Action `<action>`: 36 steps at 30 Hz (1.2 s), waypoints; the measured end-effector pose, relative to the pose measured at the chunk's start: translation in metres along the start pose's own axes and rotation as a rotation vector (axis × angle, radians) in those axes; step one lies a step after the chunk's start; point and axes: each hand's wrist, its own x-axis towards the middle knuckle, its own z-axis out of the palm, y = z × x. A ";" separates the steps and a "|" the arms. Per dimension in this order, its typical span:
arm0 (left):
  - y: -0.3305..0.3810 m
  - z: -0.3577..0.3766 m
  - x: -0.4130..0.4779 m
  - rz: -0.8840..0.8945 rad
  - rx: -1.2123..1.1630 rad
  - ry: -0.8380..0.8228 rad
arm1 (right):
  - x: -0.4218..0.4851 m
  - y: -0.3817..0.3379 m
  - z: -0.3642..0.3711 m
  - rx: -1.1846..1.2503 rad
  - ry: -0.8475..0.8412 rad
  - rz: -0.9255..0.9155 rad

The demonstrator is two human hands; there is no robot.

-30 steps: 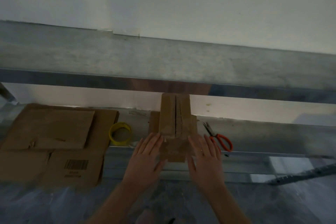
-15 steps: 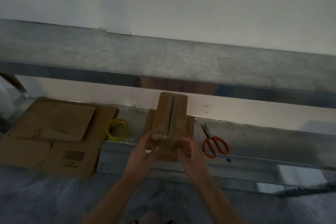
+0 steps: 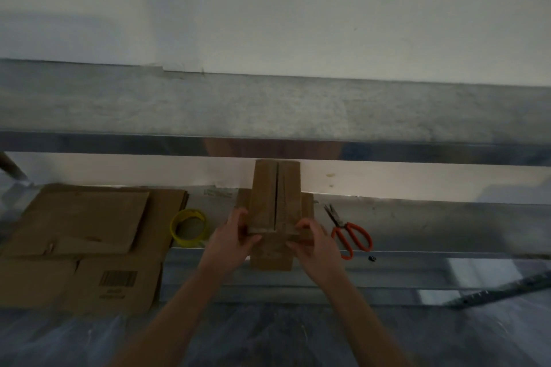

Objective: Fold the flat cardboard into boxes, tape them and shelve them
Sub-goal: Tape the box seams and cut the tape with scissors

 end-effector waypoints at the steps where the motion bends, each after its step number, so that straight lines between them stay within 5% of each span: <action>1: 0.001 0.001 -0.001 0.013 -0.006 -0.024 | -0.001 0.001 -0.001 0.020 -0.001 0.001; 5: 0.009 0.006 0.004 0.052 0.106 0.001 | 0.003 -0.005 -0.001 -0.001 0.014 0.016; 10: -0.005 -0.024 0.021 0.234 0.157 -0.403 | 0.012 -0.005 -0.028 0.012 -0.206 -0.020; 13: -0.010 -0.035 0.027 0.291 0.194 -0.462 | 0.015 -0.004 -0.038 -0.004 -0.227 -0.037; 21: -0.011 -0.009 0.020 0.217 0.102 -0.126 | 0.012 -0.008 -0.015 -0.031 -0.050 0.013; 28: -0.010 0.011 -0.001 0.098 -0.198 -0.094 | -0.008 -0.014 0.005 0.048 0.142 0.111; 33: 0.000 0.040 -0.029 0.148 -0.356 -0.184 | -0.040 -0.013 0.022 0.404 0.486 0.345; 36: 0.007 0.026 -0.014 0.118 -0.551 -0.227 | -0.051 -0.019 0.028 0.526 0.481 0.367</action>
